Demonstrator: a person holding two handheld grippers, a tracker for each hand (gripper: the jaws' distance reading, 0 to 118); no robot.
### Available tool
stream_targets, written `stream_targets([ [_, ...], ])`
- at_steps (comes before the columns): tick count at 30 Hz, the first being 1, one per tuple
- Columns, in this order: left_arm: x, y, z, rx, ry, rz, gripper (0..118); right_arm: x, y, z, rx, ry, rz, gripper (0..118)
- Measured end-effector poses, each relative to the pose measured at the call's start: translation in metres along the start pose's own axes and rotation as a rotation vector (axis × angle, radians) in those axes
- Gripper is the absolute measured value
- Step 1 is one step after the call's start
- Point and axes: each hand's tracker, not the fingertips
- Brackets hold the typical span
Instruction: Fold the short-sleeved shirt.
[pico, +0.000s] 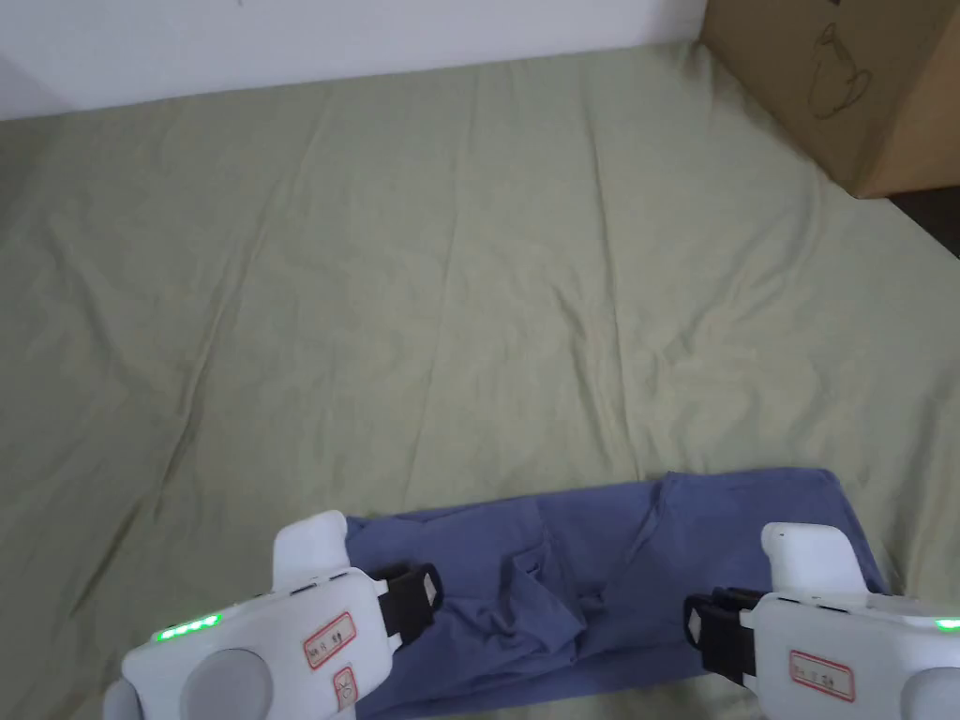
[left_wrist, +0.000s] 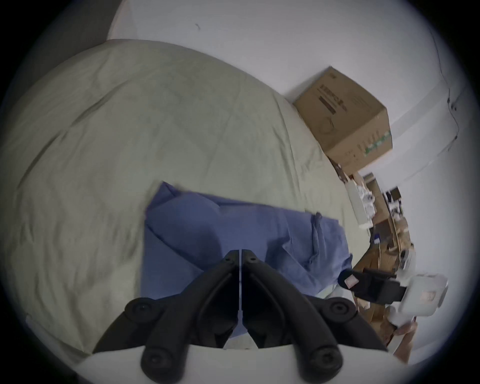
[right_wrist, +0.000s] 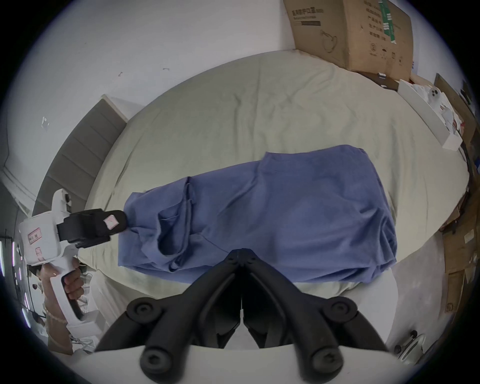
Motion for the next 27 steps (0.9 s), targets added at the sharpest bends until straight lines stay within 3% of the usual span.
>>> stream_targets([
  [8, 0.039, -0.012, -0.062, -0.192, -0.123, -0.001, 1, -0.004, -0.007, -0.003, -0.017, 0.023, 0.007, 0],
  [12, 0.047, -0.027, -0.073, -0.258, -0.255, 0.029, 1, -0.001, -0.012, -0.003, -0.034, 0.017, 0.01, 0],
  [18, 0.051, -0.035, -0.048, -0.242, -0.261, 0.004, 2, 0.002, -0.012, 0.001, -0.031, 0.017, -0.001, 0],
  [20, 0.038, -0.029, -0.025, -0.16, -0.273, 0.024, 3, 0.001, -0.01, 0.002, -0.025, 0.018, -0.006, 0],
  [21, 0.03, -0.025, -0.014, -0.131, -0.269, 0.038, 9, 0.001, -0.01, 0.003, -0.021, 0.023, -0.006, 0],
  [22, 0.022, -0.017, 0.001, -0.097, -0.265, 0.065, 28, 0.0, -0.009, 0.003, -0.019, 0.029, -0.007, 0],
  [25, -0.015, -0.008, 0.038, -0.025, -0.236, 0.132, 104, -0.006, -0.008, 0.003, -0.007, 0.044, -0.009, 0],
  [27, -0.043, -0.005, 0.057, 0.043, -0.179, 0.175, 106, -0.013, -0.007, 0.002, 0.002, 0.052, -0.003, 0],
])
